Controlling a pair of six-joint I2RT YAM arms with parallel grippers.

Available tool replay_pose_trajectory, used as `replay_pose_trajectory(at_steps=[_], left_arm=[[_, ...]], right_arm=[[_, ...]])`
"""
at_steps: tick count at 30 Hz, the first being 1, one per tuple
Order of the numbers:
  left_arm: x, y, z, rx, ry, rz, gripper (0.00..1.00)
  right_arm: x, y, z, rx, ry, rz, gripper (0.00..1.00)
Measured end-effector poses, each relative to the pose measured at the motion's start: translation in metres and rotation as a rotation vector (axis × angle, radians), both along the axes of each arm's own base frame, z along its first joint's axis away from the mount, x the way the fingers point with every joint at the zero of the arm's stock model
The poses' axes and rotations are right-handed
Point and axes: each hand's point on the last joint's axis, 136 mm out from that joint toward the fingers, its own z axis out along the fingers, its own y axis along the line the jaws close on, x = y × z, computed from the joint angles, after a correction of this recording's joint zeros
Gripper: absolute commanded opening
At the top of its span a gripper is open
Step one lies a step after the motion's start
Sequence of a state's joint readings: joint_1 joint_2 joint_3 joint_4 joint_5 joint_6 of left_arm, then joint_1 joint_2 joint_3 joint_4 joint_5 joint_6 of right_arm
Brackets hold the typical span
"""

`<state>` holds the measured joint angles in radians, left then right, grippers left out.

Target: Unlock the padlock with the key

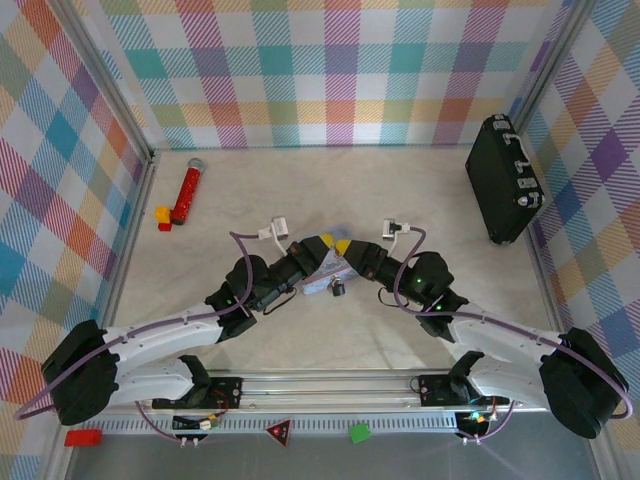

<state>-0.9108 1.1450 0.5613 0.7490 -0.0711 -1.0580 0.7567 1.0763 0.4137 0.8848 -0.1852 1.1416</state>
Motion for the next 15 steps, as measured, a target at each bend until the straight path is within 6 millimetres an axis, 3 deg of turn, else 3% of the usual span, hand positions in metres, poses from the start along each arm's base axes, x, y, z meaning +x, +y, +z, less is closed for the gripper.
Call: replay_pose_trajectory(at_steps=[15], left_arm=[[0.006,0.004,0.008,-0.035,-0.021,0.041,0.00]], right_arm=[[-0.006,0.001,0.017,0.078,-0.006,0.023,0.31]])
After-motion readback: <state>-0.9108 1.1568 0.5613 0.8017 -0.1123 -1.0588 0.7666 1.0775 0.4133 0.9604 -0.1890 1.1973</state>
